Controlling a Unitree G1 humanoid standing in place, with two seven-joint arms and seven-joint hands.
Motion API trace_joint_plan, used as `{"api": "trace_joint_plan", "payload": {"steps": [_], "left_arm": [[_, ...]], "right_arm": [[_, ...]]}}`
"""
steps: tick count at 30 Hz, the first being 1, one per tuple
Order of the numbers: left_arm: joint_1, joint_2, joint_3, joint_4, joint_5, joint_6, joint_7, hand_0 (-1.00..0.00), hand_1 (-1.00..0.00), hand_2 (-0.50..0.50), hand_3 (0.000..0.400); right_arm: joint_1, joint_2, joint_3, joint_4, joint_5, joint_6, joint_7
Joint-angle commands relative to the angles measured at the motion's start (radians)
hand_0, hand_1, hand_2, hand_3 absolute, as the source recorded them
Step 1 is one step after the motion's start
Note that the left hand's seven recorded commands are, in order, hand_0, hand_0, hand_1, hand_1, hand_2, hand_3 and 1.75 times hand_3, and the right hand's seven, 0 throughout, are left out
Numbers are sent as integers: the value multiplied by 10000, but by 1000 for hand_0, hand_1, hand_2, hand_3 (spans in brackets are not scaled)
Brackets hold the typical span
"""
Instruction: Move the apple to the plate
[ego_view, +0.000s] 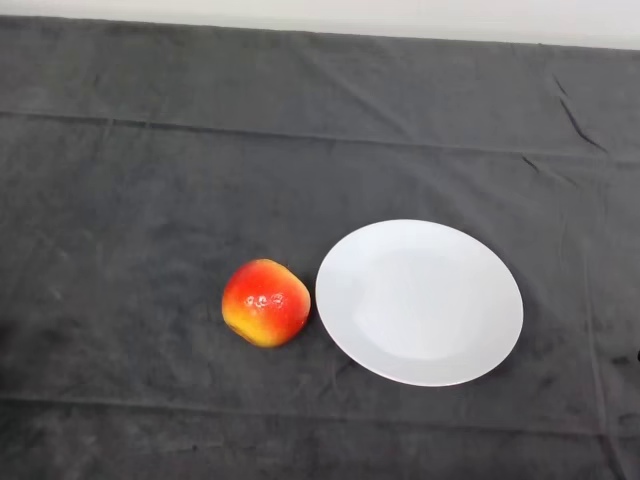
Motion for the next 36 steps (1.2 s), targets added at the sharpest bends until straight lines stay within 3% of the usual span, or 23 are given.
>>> {"api": "trace_joint_plan", "payload": {"steps": [1,14,20,36], "left_arm": [[201,-122,-312,-819,341,-261,152,0,0,0,0],[1552,-567,-1391,-5126,1423,873,839,0,0,0,0],[1843,-763,-1998,-6476,1755,1486,998,0,0,0,0],[1306,-1111,-3651,-6490,2134,2047,956,0,0,0,0]], "right_arm": [[968,756,-179,994,64,839,-11],[990,765,-158,929,79,883,-12],[1002,770,-138,893,96,909,-12],[1021,778,-70,834,157,951,-13]]}}
